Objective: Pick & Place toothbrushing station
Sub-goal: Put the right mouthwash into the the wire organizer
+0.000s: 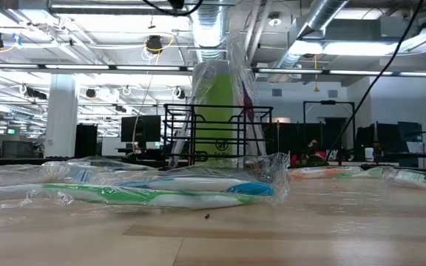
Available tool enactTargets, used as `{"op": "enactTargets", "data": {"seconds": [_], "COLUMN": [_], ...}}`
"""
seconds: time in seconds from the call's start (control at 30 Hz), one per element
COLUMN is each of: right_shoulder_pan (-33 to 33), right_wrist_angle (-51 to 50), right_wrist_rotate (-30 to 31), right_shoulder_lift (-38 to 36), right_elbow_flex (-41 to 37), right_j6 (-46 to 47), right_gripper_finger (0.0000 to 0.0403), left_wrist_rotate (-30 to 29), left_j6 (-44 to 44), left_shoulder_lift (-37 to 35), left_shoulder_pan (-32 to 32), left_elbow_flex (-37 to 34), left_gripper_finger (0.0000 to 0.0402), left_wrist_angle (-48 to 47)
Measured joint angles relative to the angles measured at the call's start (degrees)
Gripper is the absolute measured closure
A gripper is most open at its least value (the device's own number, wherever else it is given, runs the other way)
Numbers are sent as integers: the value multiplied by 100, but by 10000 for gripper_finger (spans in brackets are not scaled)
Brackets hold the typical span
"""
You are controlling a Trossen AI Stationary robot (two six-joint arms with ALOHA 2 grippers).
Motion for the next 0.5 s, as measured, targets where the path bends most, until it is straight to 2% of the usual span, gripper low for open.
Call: {"op": "enactTargets", "data": {"seconds": [0.33,0.5], "right_shoulder_pan": [0,-9], "right_wrist_angle": [144,124], "right_wrist_rotate": [-137,-136], "right_shoulder_lift": [0,0], "right_elbow_flex": [1,0], "right_j6": [-86,-133], "right_gripper_finger": [319,319], "left_wrist_rotate": [119,526], "left_j6": [193,201], "left_shoulder_lift": [538,701], "left_shoulder_pan": [4,7], "left_elbow_flex": [-11,-9], "left_gripper_finger": [225,208], "left_wrist_angle": [792,1193]}}
